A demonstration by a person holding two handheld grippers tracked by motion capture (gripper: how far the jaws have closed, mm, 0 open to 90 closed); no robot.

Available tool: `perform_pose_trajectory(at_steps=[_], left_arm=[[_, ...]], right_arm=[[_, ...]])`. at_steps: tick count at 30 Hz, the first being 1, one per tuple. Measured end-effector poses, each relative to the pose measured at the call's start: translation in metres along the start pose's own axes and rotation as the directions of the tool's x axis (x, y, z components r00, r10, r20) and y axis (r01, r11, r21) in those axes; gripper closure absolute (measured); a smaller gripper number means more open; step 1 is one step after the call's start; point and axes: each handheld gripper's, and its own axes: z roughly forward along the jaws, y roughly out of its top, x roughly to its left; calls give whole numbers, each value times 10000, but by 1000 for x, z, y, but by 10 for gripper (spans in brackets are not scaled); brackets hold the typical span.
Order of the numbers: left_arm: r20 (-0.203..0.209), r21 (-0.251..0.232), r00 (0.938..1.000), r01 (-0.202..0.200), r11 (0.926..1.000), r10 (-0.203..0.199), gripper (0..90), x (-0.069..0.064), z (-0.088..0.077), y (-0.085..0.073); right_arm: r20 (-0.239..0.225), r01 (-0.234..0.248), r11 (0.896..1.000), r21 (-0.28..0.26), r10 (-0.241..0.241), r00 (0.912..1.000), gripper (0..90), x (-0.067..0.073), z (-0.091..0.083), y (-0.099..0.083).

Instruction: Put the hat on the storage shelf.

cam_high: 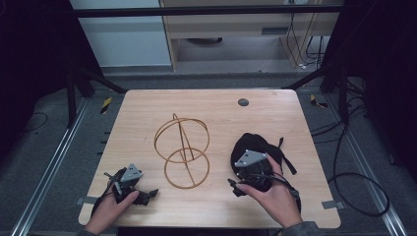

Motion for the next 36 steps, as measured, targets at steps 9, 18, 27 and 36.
perform_pose_trajectory(at_steps=[9, 18, 27, 36], left_arm=[[-2, -1, 10000, 11, 10000, -11, 0, 0, 0, 0], [-2, 8, 10000, 7, 10000, -7, 0, 0, 0, 0], [-5, 12, 10000, 12, 10000, -12, 0, 0, 0, 0], [-6, 11, 10000, 13, 10000, -13, 0, 0, 0, 0]], right_arm=[[108, 61, 9943, 1065, -73, 9999, 113, -28, -21, -1], [13, 7, 9837, 1798, -10, 10000, 155, -56, -30, -3], [-214, -105, 9736, 2278, 158, 9996, 180, -83, -40, 13], [-464, 190, 9616, 2737, -65, 9989, 227, -97, -28, 27]])
